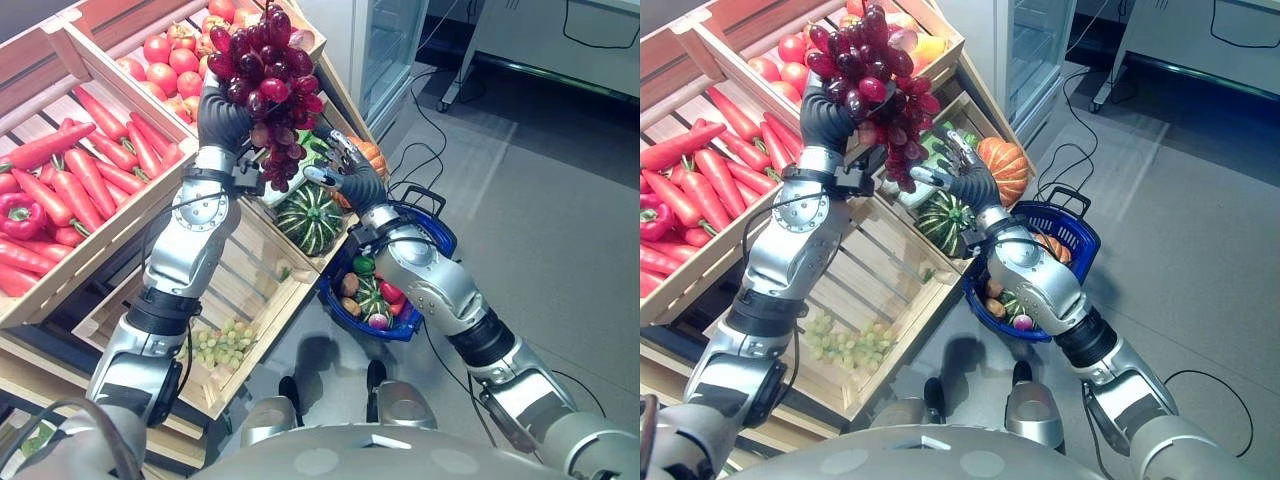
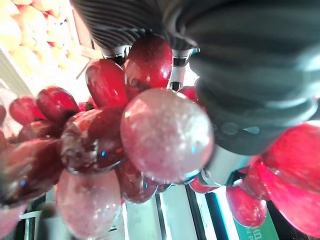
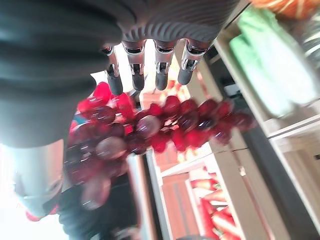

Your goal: Pick up fruits and vegetables into the basket

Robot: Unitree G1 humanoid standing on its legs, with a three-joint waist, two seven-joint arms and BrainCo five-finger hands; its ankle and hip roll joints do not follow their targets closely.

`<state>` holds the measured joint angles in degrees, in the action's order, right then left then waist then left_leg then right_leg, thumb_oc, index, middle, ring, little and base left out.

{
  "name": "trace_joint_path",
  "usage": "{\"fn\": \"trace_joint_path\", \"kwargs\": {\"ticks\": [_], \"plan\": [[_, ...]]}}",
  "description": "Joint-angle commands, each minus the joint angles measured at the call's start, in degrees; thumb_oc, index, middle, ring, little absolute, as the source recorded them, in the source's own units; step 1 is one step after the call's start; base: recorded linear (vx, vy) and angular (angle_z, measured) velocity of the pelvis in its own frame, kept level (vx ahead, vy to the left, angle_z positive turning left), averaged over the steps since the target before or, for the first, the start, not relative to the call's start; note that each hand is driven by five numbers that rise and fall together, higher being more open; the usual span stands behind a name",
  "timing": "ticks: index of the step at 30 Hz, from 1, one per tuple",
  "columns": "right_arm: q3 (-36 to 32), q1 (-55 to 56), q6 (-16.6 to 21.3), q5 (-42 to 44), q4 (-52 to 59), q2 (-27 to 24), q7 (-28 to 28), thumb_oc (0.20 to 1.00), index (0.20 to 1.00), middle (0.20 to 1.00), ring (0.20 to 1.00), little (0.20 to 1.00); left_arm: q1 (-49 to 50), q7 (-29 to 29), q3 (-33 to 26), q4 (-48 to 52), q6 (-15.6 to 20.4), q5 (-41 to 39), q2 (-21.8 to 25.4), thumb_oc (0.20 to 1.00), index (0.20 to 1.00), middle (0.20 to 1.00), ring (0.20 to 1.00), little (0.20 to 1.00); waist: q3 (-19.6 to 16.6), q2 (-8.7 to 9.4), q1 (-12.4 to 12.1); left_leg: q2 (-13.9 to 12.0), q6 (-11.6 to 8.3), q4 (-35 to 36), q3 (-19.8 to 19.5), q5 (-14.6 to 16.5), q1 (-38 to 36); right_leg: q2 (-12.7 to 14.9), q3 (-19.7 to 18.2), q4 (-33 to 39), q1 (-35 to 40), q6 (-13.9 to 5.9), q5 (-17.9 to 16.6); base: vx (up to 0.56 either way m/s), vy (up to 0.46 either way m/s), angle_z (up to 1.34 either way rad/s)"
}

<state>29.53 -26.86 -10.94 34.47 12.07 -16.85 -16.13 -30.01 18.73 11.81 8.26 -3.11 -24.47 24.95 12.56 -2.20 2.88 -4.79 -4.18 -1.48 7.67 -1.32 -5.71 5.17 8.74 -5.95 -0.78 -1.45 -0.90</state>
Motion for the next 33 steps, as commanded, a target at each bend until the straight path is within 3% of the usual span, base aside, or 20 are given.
{"fn": "trace_joint_path", "kwargs": {"ticks": [1,15,26,33], "plan": [[-2.6,-4.8,4.7,-1.9,5.6,3.6,1.9,1.0,1.0,1.0,1.0,1.0,-2.2,0.6,-1.7,3.0,2.2,4.8,0.2,0.2,0.2,0.2,0.2,0.2,-2.0,1.19,-1.1,3.3,2.26,-2.4,-0.9,4.1,0.2,1.8,0.9,-2.1,4.4,-3.03,6.0,0.0,0.0,0.0],[-1.3,-5.7,3.4,2.0,8.0,4.3,2.8,1.0,1.0,1.0,1.0,1.0,-0.6,-0.9,0.2,0.8,0.6,5.1,-1.2,0.2,0.2,0.2,0.2,0.2,-1.7,1.67,-1.4,3.0,2.37,-2.9,-0.8,4.1,0.2,1.6,1.0,-2.4,4.5,-2.94,6.1,0.0,0.0,0.0],[0.3,-5.5,2.6,-1.7,6.1,5.2,-0.3,1.0,1.0,1.0,1.0,1.0,-1.1,0.4,2.6,2.3,1.2,5.0,-2.7,0.2,0.2,0.2,0.2,0.2,-1.0,1.74,-1.5,3.1,2.55,-2.8,-0.9,4.0,0.2,1.5,1.1,-2.3,4.4,-2.97,6.1,0.0,0.0,0.0],[1.0,-7.1,1.3,-1.2,5.5,6.0,-2.9,1.0,1.0,1.0,1.0,1.0,-3.6,2.0,4.6,4.1,-1.5,6.7,-3.2,0.2,0.2,0.2,0.2,0.2,-0.4,1.96,-1.5,3.2,2.58,-3.1,-1.0,4.1,0.7,1.4,1.0,-2.6,4.0,-3.15,6.1,0.0,0.0,0.0]]}}
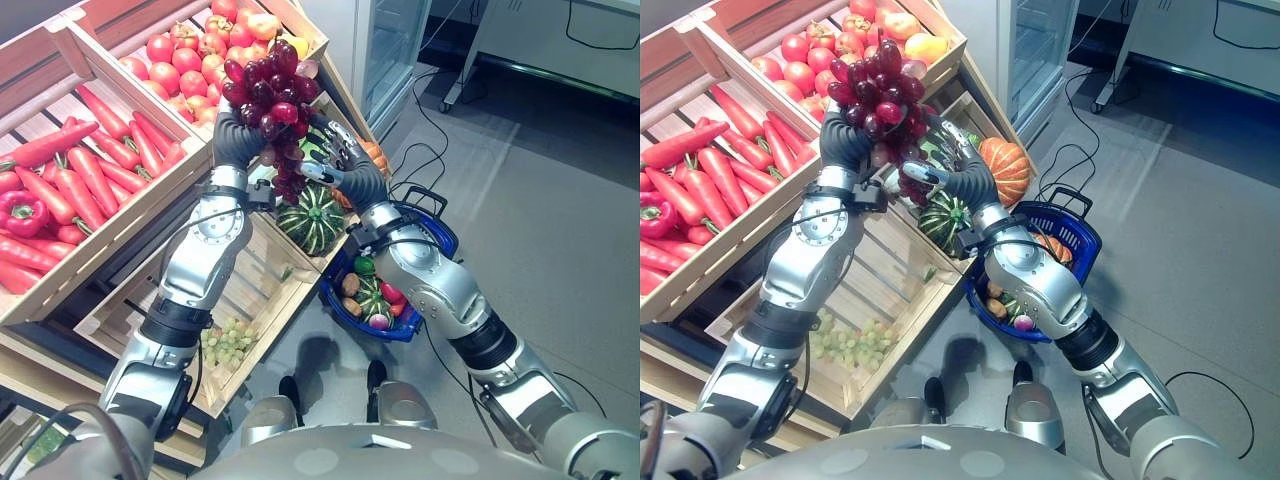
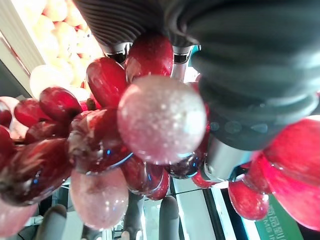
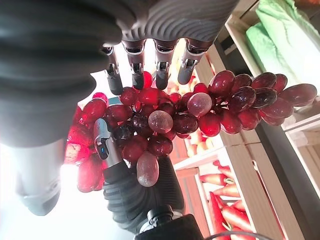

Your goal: Pick up fruits and vegetables into the basket

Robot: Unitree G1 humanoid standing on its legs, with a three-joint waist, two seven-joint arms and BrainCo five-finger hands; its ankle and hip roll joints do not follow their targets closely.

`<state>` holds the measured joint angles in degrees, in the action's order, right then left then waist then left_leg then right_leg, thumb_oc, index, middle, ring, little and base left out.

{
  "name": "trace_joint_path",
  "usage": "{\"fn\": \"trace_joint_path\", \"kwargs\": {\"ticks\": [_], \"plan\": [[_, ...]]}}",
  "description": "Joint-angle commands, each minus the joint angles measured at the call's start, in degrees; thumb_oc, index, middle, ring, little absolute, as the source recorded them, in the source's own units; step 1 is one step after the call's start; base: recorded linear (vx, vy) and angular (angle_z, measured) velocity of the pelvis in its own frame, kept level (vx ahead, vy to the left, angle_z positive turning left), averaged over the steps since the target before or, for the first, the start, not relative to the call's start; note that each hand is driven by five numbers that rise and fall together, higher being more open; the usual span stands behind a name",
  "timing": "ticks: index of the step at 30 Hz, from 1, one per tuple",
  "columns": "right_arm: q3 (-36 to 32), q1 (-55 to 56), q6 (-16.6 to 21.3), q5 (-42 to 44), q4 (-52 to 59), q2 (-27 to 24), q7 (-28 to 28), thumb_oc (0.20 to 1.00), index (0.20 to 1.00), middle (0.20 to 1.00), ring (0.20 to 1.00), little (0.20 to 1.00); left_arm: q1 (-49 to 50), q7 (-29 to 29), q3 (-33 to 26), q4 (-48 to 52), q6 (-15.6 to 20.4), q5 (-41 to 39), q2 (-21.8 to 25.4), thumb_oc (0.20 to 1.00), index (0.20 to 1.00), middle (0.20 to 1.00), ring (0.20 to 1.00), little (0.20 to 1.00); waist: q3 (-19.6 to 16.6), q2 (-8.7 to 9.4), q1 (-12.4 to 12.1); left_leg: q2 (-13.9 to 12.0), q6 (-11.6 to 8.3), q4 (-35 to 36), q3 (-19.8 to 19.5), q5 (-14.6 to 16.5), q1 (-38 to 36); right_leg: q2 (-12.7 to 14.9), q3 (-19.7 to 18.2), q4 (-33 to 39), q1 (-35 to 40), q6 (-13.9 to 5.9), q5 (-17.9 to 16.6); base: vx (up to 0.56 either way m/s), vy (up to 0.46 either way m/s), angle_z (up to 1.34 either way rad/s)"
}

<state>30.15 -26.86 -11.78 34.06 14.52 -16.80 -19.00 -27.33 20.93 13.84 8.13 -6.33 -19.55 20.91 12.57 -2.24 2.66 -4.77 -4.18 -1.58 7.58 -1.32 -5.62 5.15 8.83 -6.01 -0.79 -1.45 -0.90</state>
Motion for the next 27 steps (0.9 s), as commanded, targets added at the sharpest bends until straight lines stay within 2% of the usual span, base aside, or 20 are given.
{"fn": "trace_joint_path", "kwargs": {"ticks": [1,7,10,17,21,27], "plan": [[0.4,-7.2,2.2,-0.7,3.0,6.0,0.1,1.0,1.0,1.0,1.0,1.0,-6.4,-0.4,2.6,4.6,1.5,0.9,0.8,0.2,0.2,0.2,0.2,0.2,-0.4,2.04,-1.3,3.2,2.58,-2.9,-0.9,4.1,0.6,1.4,0.9,-2.5,4.1,-3.19,6.0,0.0,0.0,0.0],[0.6,-7.6,3.3,-0.4,3.9,6.2,1.2,1.0,1.0,1.0,1.0,1.0,-6.4,-1.2,3.1,6.4,-1.6,-7.0,-0.4,0.2,0.2,0.2,0.2,0.2,-0.2,2.07,-1.4,3.1,2.56,-2.9,-1.0,4.1,0.6,1.4,1.0,-2.3,4.2,-3.31,5.8,0.0,0.0,0.0],[0.6,-8.0,4.6,-1.9,4.7,6.3,1.3,1.0,1.0,1.0,1.0,1.0,-6.5,0.0,3.2,7.0,-1.4,-7.3,-0.7,0.2,0.2,0.2,0.2,0.2,-0.3,1.99,-1.4,3.2,2.57,-2.8,-1.0,4.0,0.5,1.4,1.0,-2.2,4.2,-3.38,5.8,0.0,0.0,0.0],[-3.3,-6.4,7.1,-3.6,6.7,4.5,-4.6,1.0,1.0,1.0,1.0,1.0,-5.3,4.9,0.1,7.3,3.4,-6.7,0.4,0.2,0.2,0.2,0.2,0.2,-0.5,1.91,-1.1,3.2,2.51,-2.4,-1.0,4.1,0.3,1.4,0.9,-2.3,4.0,-3.59,5.8,0.0,0.0,0.0],[-6.9,-1.7,7.8,-2.8,7.3,2.7,-8.3,1.0,1.0,1.0,1.0,1.0,-2.5,6.7,-3.0,8.9,7.2,-4.6,1.1,0.2,0.2,0.2,0.2,0.2,-0.7,1.88,-0.7,3.2,2.59,-2.3,-1.0,4.1,0.3,1.4,0.8,-2.4,3.9,-3.52,5.9,0.0,0.0,0.0],[-9.1,1.9,7.7,-1.5,6.4,2.3,-11.0,1.0,1.0,1.0,1.0,1.0,-1.2,8.6,-5.4,9.9,10.1,-1.8,1.7,0.2,0.2,0.2,0.2,0.2,-0.6,1.67,-0.2,3.3,2.73,-2.4,-0.9,4.1,0.4,1.5,0.7,-2.6,3.6,-3.32,5.9,0.0,0.0,0.0]]}}
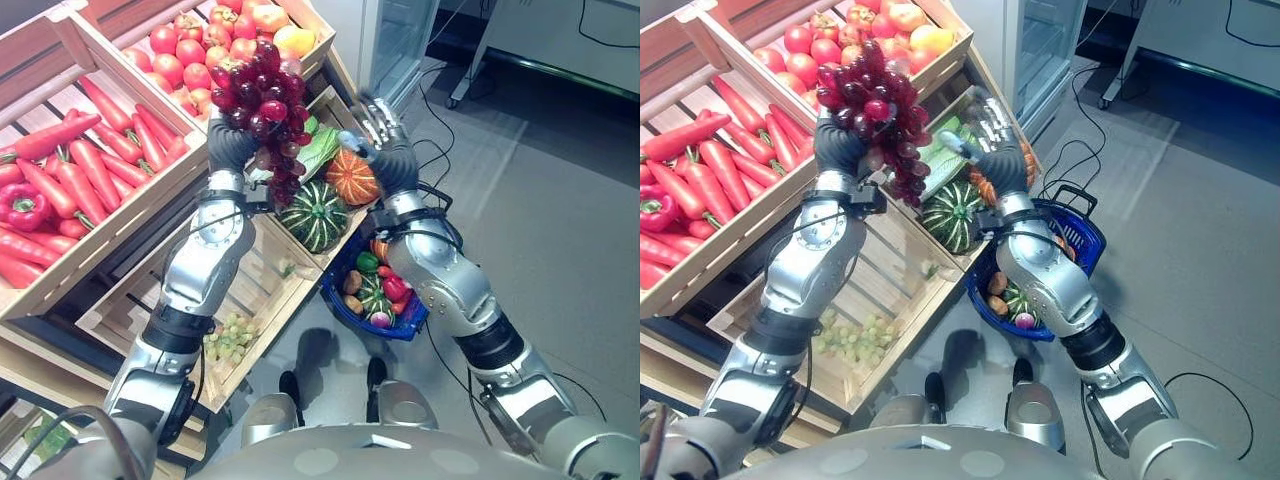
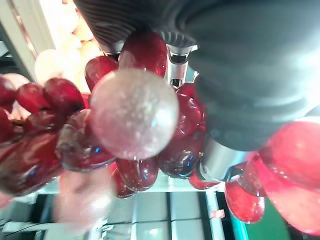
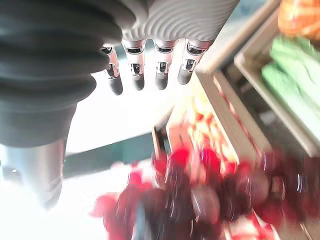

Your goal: Pick up fruits and vegetables into the basket

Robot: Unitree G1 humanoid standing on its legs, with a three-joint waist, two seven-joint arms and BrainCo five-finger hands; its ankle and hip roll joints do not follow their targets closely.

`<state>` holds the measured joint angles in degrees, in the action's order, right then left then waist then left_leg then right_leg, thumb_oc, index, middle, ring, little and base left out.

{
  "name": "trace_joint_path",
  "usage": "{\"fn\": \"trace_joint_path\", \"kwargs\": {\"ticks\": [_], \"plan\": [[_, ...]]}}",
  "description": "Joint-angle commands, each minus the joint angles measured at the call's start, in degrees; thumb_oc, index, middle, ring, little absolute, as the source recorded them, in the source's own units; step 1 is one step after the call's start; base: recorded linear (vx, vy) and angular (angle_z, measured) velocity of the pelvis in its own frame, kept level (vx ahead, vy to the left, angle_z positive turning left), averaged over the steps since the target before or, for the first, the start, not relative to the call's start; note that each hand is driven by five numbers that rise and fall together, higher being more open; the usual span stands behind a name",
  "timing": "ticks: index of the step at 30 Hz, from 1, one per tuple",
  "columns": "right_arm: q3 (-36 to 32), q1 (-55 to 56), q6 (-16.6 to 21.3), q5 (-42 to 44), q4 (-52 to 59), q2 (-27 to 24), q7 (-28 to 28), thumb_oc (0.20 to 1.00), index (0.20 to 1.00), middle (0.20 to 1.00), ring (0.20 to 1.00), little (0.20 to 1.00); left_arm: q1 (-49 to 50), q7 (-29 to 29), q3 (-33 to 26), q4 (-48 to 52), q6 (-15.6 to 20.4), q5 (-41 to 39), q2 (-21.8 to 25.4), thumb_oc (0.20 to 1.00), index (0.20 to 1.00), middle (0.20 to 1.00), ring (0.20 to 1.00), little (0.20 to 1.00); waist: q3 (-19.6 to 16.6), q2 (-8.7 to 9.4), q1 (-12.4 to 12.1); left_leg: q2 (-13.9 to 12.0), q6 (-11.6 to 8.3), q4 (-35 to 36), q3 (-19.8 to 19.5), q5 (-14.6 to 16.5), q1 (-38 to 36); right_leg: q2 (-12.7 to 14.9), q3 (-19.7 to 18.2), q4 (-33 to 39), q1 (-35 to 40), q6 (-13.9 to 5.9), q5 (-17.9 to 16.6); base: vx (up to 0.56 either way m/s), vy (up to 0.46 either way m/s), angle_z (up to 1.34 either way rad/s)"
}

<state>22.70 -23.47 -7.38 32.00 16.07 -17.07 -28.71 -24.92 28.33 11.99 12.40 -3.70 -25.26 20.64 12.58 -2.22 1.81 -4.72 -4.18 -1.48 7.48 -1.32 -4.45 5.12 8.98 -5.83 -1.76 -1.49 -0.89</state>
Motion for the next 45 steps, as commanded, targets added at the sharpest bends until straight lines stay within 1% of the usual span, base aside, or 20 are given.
{"fn": "trace_joint_path", "kwargs": {"ticks": [1,5,10,12,14,16,18,20,23,24,25,26,31,37,41,45], "plan": [[-1.8,-1.4,3.3,1.1,4.4,2.7,-1.9,1.0,1.0,1.0,1.0,1.0,-3.8,1.6,-3.8,5.5,7.8,4.3,2.1,0.2,0.2,0.2,0.2,0.2,-0.6,1.62,0.7,3.3,2.75,-2.4,-0.8,4.1,-0.8,1.5,0.5,-2.8,4.6,-3.21,5.9,0.0,0.0,0.0],[-1.6,-2.0,4.1,1.8,2.5,3.3,-3.4,1.0,1.0,1.0,1.0,1.0,-4.9,2.6,-4.1,4.3,9.1,5.6,2.2,0.2,0.2,0.2,0.2,0.2,-0.5,1.39,0.8,3.4,2.69,-2.3,-0.8,4.0,-1.0,1.5,0.6,-2.8,4.6,-3.02,5.8,0.0,0.0,0.0],[-0.8,-2.5,3.1,3.1,1.4,4.0,-3.7,1.0,1.0,1.0,1.0,1.0,-5.4,2.6,-4.2,3.3,10.2,7.4,2.7,0.2,0.2,0.2,0.2,0.2,-0.6,1.18,0.7,3.5,2.67,-2.0,-0.7,3.9,-1.3,1.6,0.5,-2.7,4.9,-2.89,5.9,0.0,0.0,0.0],[-0.3,-2.5,2.4,4.3,0.9,4.2,-2.9,1.0,1.0,1.0,1.0,1.0,-5.3,2.4,-4.3,3.1,10.6,8.1,2.6,0.2,0.2,0.2,0.2,0.2,-0.8,1.19,0.6,3.6,2.68,-1.8,-0.8,3.8,-1.4,1.6,0.5,-2.5,5.0,-2.85,5.9,0.0,0.0,0.0],[0.5,-2.3,1.6,6.9,0.5,4.3,-0.3,1.0,1.0,1.0,1.0,1.0,-5.1,1.4,-4.4,2.9,10.9,8.6,2.7,0.2,0.2,0.2,0.2,0.2,-1.0,1.25,0.4,3.7,2.67,-1.7,-0.8,3.8,-1.5,1.6,0.5,-2.3,5.3,-2.79,5.9,0.0,0.0,0.0],[1.3,-2.5,1.8,9.0,0.2,4.7,2.6,1.0,1.0,1.0,1.0,1.0,-5.1,0.8,-4.3,2.7,10.7,8.7,2.5,0.2,0.2,0.2,0.2,0.2,-1.2,1.37,0.2,3.7,2.64,-1.7,-0.9,3.7,-1.5,1.6,0.7,-2.2,5.5,-2.75,5.9,0.0,0.0,0.0],[1.9,-2.8,2.1,9.1,0.3,4.9,4.1,1.0,1.0,1.0,1.0,1.0,-5.0,0.8,-4.2,2.6,10.3,8.9,2.4,0.2,0.2,0.2,0.2,0.2,-1.3,1.46,0.0,3.6,2.6,-1.6,-1.0,3.7,-1.6,1.6,0.8,-2.1,5.6,-2.74,6.0,0.0,0.0,0.0],[2.4,-3.2,2.6,9.5,0.6,4.9,5.7,1.0,1.0,1.0,1.0,1.0,-5.0,0.8,-4.0,2.5,9.7,9.0,2.4,0.2,0.2,0.2,0.2,0.2,-1.4,1.55,-0.2,3.6,2.53,-1.7,-1.1,3.7,-1.5,1.6,0.9,-2.1,5.7,-2.75,6.0,0.0,0.0,0.0],[3.0,-3.7,1.9,9.5,1.6,4.7,9.2,1.0,1.0,1.0,1.0,1.0,-4.7,0.4,-3.7,2.0,7.2,9.7,2.3,0.2,0.2,0.2,0.2,0.2,-1.5,1.68,-0.3,3.6,2.56,-1.7,-1.3,3.8,-1.5,1.5,1.0,-2.2,5.7,-2.81,6.1,0.01,-0.009,0.03],[3.0,-3.7,1.9,9.5,1.6,4.7,9.2,1.0,1.0,1.0,1.0,1.0,-4.7,0.4,-3.7,2.0,7.2,9.7,2.3,0.2,0.2,0.2,0.2,0.2,-1.5,1.68,-0.3,3.6,2.56,-1.7,-1.3,3.8,-1.5,1.5,1.0,-2.2,5.7,-2.81,6.1,0.0,-0.003,0.08],[3.7,-4.1,2.1,9.1,2.0,4.7,11.1,1.0,1.0,1.0,1.0,1.0,-4.6,-0.1,-3.4,1.7,4.9,10.6,2.3,0.2,0.2,0.2,0.2,0.2,-1.5,1.7,-0.4,3.6,2.49,-1.7,-1.4,3.7,-1.5,1.5,1.1,-2.2,5.6,-2.8,6.1,0.0,-0.003,0.06],[3.9,-4.4,1.9,9.1,2.3,4.7,12.6,1.0,1.0,1.0,1.0,1.0,-4.6,-0.7,-3.3,1.5,3.6,10.8,2.3,0.2,0.2,0.2,0.2,0.2,-1.5,1.69,-0.5,3.7,2.53,-1.7,-1.5,3.7,-1.5,1.5,1.1,-2.1,5.7,-2.84,6.2,0.0,-0.004,0.07],[5.6,-6.5,0.0,9.2,3.5,5.1,16.7,1.0,1.0,1.0,1.0,1.0,-5.0,-2.5,-1.9,0.6,-0.8,12.3,2.4,0.2,0.2,0.2,0.2,0.2,-1.7,1.89,-1.0,3.6,2.52,-2.0,-1.6,3.8,-1.4,1.5,1.3,-2.0,6.0,-2.9,6.3,0.0,0.0,0.0],[7.2,-8.3,-1.1,8.5,2.4,5.9,17.4,1.0,1.0,1.0,1.0,1.0,-6.0,-4.9,-0.1,-0.1,-4.2,13.9,2.6,0.2,0.2,0.2,0.2,0.2,-1.6,2.07,-1.6,3.4,2.46,-2.3,-1.8,3.9,-1.2,1.5,1.6,-2.0,6.1,-2.93,6.3,0.0,-0.006,0.02],[7.4,-8.7,-1.2,8.2,2.5,6.1,17.1,1.0,1.0,1.0,1.0,1.0,-6.5,-6.2,0.8,0.0,-5.2,15.4,2.8,0.2,0.2,0.2,0.2,0.2,-1.5,2.16,-1.7,3.4,2.51,-2.6,-1.8,4.0,-1.0,1.5,1.7,-2.1,6.2,-2.98,6.4,0.0,-0.001,0.01],[7.8,-9.4,-2.3,8.4,2.3,6.5,16.0,1.0,1.0,1.0,1.0,1.0,-7.4,-7.5,2.3,0.1,-5.9,16.1,2.7,0.2,0.2,0.2,0.2,0.2,-1.3,2.31,-1.7,3.4,2.53,-2.8,-1.7,4.0,-0.9,1.5,1.6,-2.2,6.0,-3.06,6.3,0.0,0.0,0.0]]}}
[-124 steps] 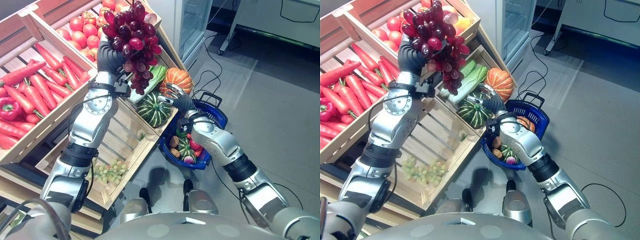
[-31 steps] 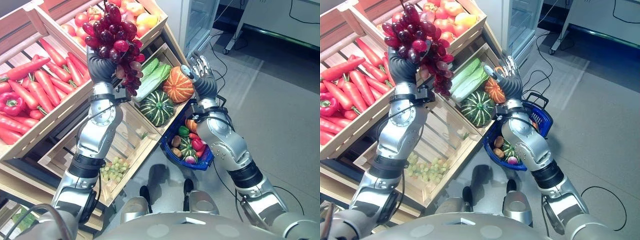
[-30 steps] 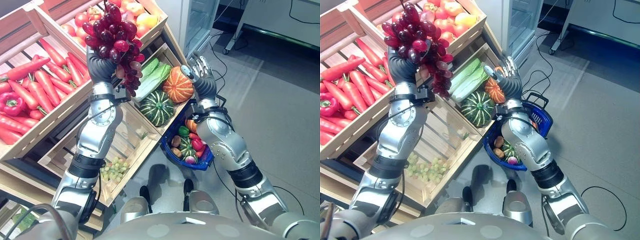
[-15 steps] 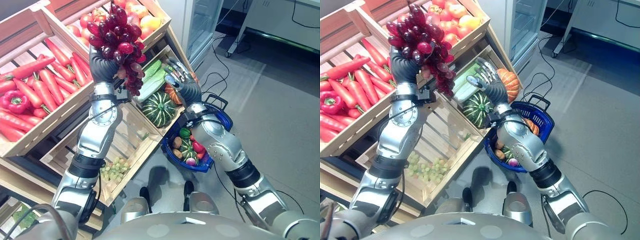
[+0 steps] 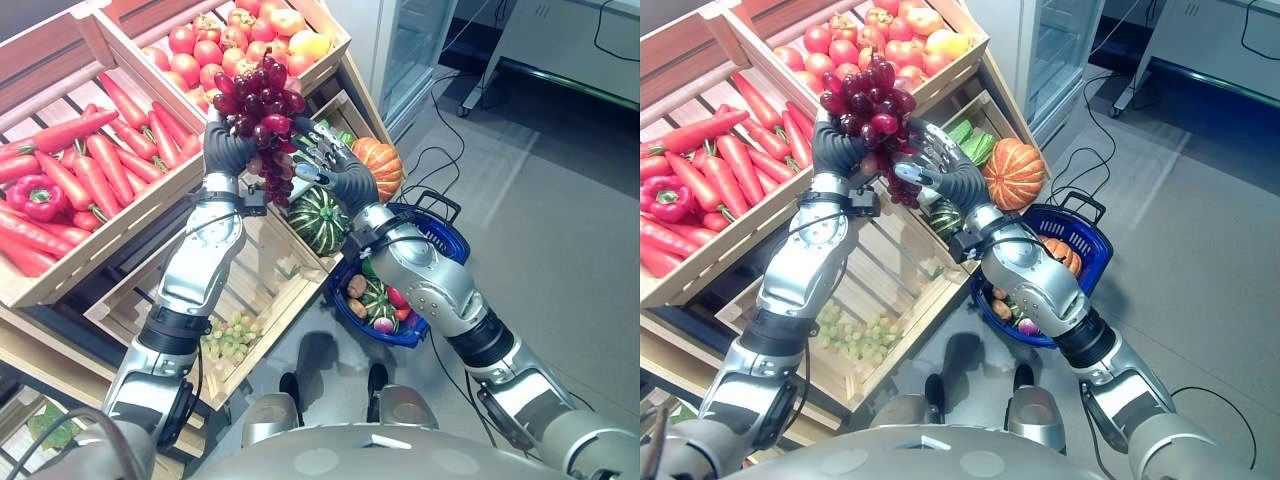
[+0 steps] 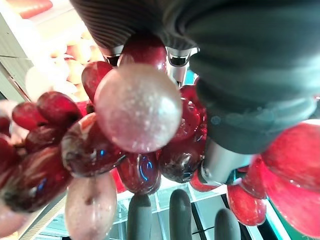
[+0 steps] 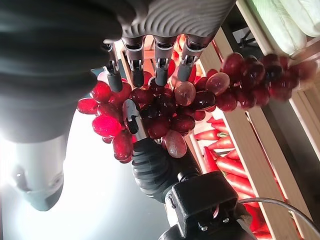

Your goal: Pick up fruits and vegetables into the basket

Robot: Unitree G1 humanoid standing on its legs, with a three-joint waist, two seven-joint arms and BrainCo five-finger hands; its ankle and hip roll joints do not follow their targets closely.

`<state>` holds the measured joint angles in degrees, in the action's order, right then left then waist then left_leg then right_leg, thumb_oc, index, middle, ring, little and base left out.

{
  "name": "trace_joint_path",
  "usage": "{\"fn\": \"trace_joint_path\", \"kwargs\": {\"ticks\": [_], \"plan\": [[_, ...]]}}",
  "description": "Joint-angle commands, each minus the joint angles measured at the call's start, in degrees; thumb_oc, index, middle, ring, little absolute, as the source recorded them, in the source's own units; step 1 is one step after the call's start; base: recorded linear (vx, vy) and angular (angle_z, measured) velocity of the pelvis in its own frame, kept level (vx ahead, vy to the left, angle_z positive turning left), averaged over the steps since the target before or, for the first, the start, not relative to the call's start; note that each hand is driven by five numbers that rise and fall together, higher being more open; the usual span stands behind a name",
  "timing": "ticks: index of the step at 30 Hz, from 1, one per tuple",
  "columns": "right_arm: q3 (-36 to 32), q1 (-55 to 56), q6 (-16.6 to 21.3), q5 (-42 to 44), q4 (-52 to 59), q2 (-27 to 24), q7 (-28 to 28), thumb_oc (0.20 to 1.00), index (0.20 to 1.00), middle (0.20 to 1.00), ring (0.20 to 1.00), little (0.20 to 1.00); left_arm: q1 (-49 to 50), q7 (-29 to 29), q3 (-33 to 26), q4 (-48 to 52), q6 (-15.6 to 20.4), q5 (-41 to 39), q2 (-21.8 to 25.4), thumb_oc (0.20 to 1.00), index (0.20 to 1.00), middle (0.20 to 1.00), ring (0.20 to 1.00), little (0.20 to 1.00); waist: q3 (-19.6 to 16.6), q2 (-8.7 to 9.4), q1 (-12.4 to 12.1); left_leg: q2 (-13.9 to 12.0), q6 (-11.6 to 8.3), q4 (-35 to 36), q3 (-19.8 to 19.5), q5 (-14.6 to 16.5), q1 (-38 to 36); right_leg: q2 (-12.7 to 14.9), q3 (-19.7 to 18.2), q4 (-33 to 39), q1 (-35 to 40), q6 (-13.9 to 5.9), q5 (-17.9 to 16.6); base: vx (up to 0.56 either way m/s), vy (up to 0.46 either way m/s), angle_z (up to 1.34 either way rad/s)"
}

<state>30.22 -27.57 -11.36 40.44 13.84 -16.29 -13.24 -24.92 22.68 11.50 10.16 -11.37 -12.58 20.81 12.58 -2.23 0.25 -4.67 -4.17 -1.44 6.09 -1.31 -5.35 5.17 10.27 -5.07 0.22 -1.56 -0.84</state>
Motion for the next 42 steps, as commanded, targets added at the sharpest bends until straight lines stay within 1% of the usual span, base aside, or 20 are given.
{"fn": "trace_joint_path", "kwargs": {"ticks": [1,5,9,11,14,16,18,21,25,27,29,31,35,39,40,41,42], "plan": [[0.5,-5.4,1.3,0.0,4.5,5.8,0.0,1.0,1.0,1.0,1.0,1.0,-7.6,-2.0,3.3,2.4,1.6,3.6,2.4,0.2,0.2,0.2,0.2,0.2,-1.3,2.37,-0.1,3.4,2.54,-2.8,-0.3,4.0,0.0,1.4,0.2,-3.0,4.0,-3.03,6.2,0.0,0.0,0.0],[1.1,-5.7,0.8,-0.1,3.8,6.1,-1.7,1.0,1.0,1.0,1.0,1.0,-8.4,-2.2,4.6,2.6,1.5,4.7,2.1,0.2,0.2,0.2,0.2,0.2,-1.2,2.51,-0.1,3.3,2.61,-2.9,-0.1,4.1,0.0,1.4,0.1,-3.0,3.9,-3.09,6.2,0.0,0.0,0.0],[1.2,-5.7,1.5,-0.2,3.5,5.8,-3.1,1.0,1.0,1.0,1.0,1.0,-9.3,-1.6,5.6,3.3,1.4,5.7,2.2,0.2,0.2,0.2,0.2,0.2,-0.9,2.62,0.1,3.2,2.63,-2.9,0.0,4.1,0.0,1.4,0.0,-3.1,3.8,-3.2,6.1,0.0,0.0,0.0],[1.3,-5.8,1.9,-0.8,3.4,5.8,-3.0,1.0,1.0,1.0,1.0,1.0,-9.7,-1.0,6.0,3.9,0.7,5.2,2.1,0.2,0.2,0.2,0.2,0.2,-0.8,2.57,0.2,3.2,2.64,-2.8,0.0,4.1,0.0,1.3,0.0,-3.1,3.7,-3.23,6.1,0.0,0.0,0.0],[1.1,-5.8,1.8,-0.8,4.0,5.6,-3.2,1.0,1.0,1.0,1.0,1.0,-10.0,-0.1,6.1,4.1,0.6,5.0,2.2,0.2,0.2,0.2,0.2,0.2,-0.7,2.6,0.3,3.3,2.6,-2.8,0.1,4.2,0.0,1.3,-0.1,-3.1,3.6,-3.36,6.1,0.0,0.0,0.0],[0.9,-6.0,2.4,-0.4,4.1,5.4,-3.4,1.0,1.0,1.0,1.0,1.0,-10.2,0.7,6.0,4.3,0.6,4.2,2.3,0.2,0.2,0.2,0.2,0.2,-0.6,2.57,0.4,3.2,2.56,-2.8,0.1,4.1,0.1,1.4,-0.1,-3.1,3.6,-3.38,6.0,0.0,0.0,0.0],[0.4,-6.0,4.2,-0.9,4.6,5.2,-4.4,1.0,1.0,1.0,1.0,1.0,-10.1,2.3,5.7,4.4,1.0,2.5,2.3,0.2,0.2,0.2,0.2,0.2,-0.5,2.48,0.5,3.2,2.49,-2.9,0.1,4.2,0.1,1.4,-0.1,-3.3,3.5,-3.44,6.0,0.0,0.0,0.0],[-0.5,-5.7,5.3,-1.1,5.5,5.1,-5.3,1.0,1.0,1.0,1.0,1.0,-9.6,3.9,5.2,4.5,1.5,0.8,2.0,0.2,0.2,0.2,0.2,0.2,-0.5,2.4,0.6,3.2,2.42,-2.9,0.1,4.2,0.2,1.5,-0.2,-3.4,3.3,-3.5,6.1,0.0,0.0,0.0],[-2.3,-4.6,6.6,-2.0,6.8,4.5,-7.1,1.0,1.0,1.0,1.0,1.0,-8.4,5.8,3.8,4.9,3.3,-1.1,2.2,0.2,0.2,0.2,0.2,0.2,-0.5,2.23,0.8,3.2,2.51,-2.8,0.0,4.2,0.1,1.5,-0.3,-3.5,3.2,-3.57,6.1,0.0,0.0,0.0],[-4.4,-3.2,7.7,-3.3,7.4,3.7,-8.9,1.0,1.0,1.0,1.0,1.0,-7.3,7.3,1.9,5.3,6.0,-2.2,2.5,0.2,0.2,0.2,0.2,0.2,-0.5,2.11,1.1,3.2,2.5,-2.8,0.1,4.2,0.1,1.5,-0.3,-3.6,3.0,-3.59,6.0,0.0,0.0,0.0],[-5.1,-2.6,7.8,-3.4,7.6,3.3,-9.6,1.0,1.0,1.0,1.0,1.0,-6.8,7.6,1.1,5.6,7.1,-2.6,2.5,0.2,0.2,0.2,0.2,0.2,-0.6,2.05,1.2,3.2,2.49,-2.7,0.1,4.2,0.1,1.5,-0.3,-3.6,2.9,-3.57,6.0,0.0,0.0,0.0],[-6.8,-0.6,8.3,-3.2,7.5,2.5,-11.6,1.0,1.0,1.0,1.0,1.0,-5.6,8.3,-0.8,6.4,9.9,-3.2,2.7,0.2,0.2,0.2,0.2,0.2,-0.6,1.9,1.4,3.2,2.59,-2.7,0.2,4.3,0.1,1.6,-0.3,-3.7,2.8,-3.49,6.1,0.0,0.0,0.0],[-8.0,1.0,7.9,-4.2,6.8,2.2,-14.5,1.0,1.0,1.0,1.0,1.0,-5.0,9.2,-2.3,7.4,12.1,-2.7,2.9,0.2,0.2,0.2,0.2,0.2,-0.5,1.74,1.6,3.3,2.68,-2.8,0.2,4.3,0.1,1.7,-0.3,-3.9,2.7,-3.33,6.2,0.0,0.0,0.0],[-7.7,1.2,5.6,-4.9,4.8,2.4,-16.5,1.0,1.0,1.0,1.0,1.0,-5.6,9.4,-2.9,7.8,13.1,-1.3,3.2,0.2,0.2,0.2,0.2,0.2,-0.4,1.49,1.7,3.5,2.71,-2.7,0.2,4.2,0.1,1.7,-0.3,-4.0,2.7,-3.13,6.2,0.0,0.016,0.0],[-7.3,1.3,3.8,-4.1,3.9,2.6,-15.5,1.0,1.0,1.0,1.0,1.0,-5.9,8.9,-3.0,7.6,13.8,-0.6,3.2,0.2,0.2,0.2,0.2,0.2,-0.4,1.43,1.7,3.6,2.68,-2.7,0.1,4.2,0.1,1.7,-0.3,-4.0,2.7,-3.09,6.2,0.0,0.0,0.0],[-7.0,1.1,3.1,-3.9,3.6,2.5,-15.1,1.0,1.0,1.0,1.0,1.0,-6.1,8.7,-2.9,7.6,14.0,-0.4,3.3,0.2,0.2,0.2,0.2,0.2,-0.4,1.44,1.8,3.6,2.68,-2.7,0.1,4.2,0.1,1.7,-0.3,-4.0,2.7,-3.06,6.3,0.0,0.0,0.0],[-6.3,0.9,0.9,-2.7,3.0,2.5,-13.8,1.0,1.0,1.0,1.0,1.0,-6.4,8.0,-2.8,7.8,14.4,0.1,3.3,0.2,0.2,0.2,0.2,0.2,-0.4,1.45,1.7,3.6,2.65,-2.7,0.1,4.2,0.1,1.8,-0.3,-4.0,2.7,-3.02,6.3,0.0,0.0,0.0]]}}
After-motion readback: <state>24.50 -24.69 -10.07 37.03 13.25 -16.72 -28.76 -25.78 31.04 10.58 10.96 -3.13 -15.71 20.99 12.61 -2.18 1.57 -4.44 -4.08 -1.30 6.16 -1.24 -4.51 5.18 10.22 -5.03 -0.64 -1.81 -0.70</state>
